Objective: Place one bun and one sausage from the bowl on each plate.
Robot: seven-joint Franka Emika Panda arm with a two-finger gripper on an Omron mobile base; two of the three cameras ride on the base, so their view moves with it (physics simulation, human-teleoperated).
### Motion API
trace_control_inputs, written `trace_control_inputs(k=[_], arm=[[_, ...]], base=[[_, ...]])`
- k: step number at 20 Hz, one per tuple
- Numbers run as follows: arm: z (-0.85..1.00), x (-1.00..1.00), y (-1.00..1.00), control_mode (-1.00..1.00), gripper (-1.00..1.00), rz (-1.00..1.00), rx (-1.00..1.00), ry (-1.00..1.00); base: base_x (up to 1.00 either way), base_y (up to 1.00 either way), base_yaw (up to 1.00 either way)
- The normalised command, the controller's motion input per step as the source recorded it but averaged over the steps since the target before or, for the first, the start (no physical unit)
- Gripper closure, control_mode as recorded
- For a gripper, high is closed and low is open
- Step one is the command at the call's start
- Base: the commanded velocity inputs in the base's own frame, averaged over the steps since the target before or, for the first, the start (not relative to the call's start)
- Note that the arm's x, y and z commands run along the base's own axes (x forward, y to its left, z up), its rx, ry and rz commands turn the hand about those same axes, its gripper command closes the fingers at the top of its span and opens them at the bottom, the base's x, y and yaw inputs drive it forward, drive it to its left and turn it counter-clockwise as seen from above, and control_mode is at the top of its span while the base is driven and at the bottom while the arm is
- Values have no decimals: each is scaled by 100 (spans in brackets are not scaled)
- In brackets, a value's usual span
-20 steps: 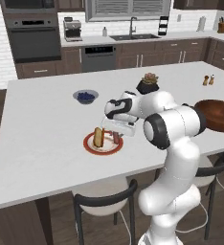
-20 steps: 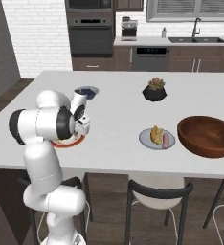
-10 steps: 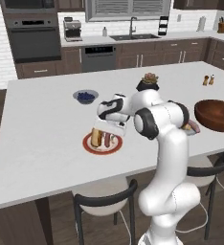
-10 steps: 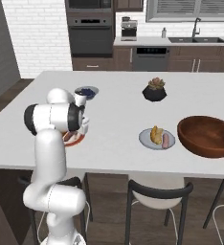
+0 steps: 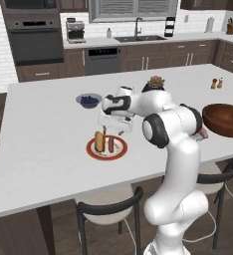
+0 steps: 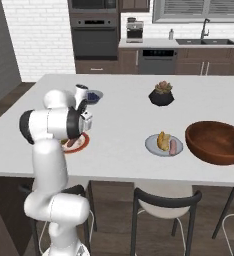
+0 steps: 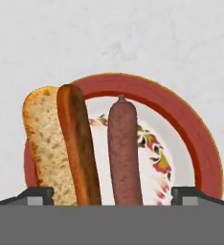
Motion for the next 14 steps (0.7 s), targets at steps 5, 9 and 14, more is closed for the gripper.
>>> trace_control_inputs(k=[5, 9, 14], arm=[[100, -100, -9, -100, -100, 0, 2, -56], [100, -100, 0, -100, -100, 0, 0, -66], [100, -100, 0, -100, -100, 0, 0, -63]], base=[[0, 0, 0], [0, 0, 0], [0, 0, 0]])
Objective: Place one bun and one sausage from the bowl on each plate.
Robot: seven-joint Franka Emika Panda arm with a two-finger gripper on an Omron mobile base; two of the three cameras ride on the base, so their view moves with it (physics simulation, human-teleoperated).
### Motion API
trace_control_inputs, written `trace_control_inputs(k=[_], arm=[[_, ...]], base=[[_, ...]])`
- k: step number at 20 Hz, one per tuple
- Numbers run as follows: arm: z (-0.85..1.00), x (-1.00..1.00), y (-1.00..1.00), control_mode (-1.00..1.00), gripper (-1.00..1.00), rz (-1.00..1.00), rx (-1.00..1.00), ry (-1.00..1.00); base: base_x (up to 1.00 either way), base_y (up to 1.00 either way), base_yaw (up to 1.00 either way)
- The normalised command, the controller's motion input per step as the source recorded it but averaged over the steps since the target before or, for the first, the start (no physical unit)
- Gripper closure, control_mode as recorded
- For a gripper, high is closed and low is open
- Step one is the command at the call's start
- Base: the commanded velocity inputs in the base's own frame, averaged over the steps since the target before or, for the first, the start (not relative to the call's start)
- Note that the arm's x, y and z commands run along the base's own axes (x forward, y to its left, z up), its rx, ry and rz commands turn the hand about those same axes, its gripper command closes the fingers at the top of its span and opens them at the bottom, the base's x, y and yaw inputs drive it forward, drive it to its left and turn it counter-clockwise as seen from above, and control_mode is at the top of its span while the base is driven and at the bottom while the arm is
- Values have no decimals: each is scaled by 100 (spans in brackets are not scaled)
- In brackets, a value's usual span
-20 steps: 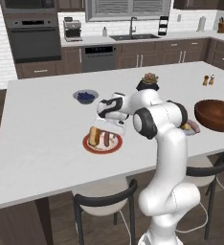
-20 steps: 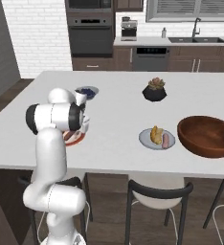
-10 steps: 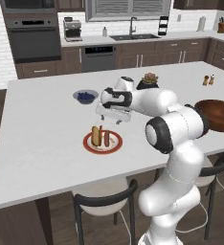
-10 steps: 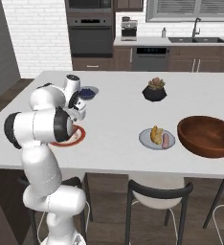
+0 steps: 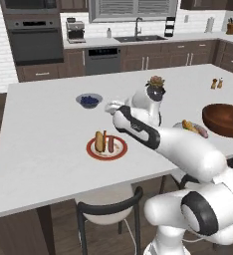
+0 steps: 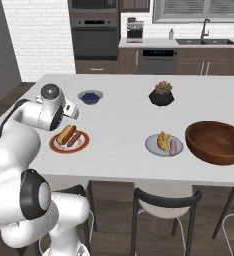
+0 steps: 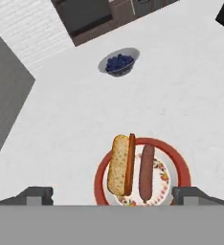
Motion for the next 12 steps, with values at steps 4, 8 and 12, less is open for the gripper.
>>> trace_control_inputs(k=[4, 8, 12], arm=[[100, -100, -1, -100, -100, 1, 5, -69], [100, -100, -30, -100, -100, 7, 18, -68], [94, -100, -65, -100, -100, 3, 26, -75]], base=[[0, 0, 0], [0, 0, 0], [0, 0, 0]])
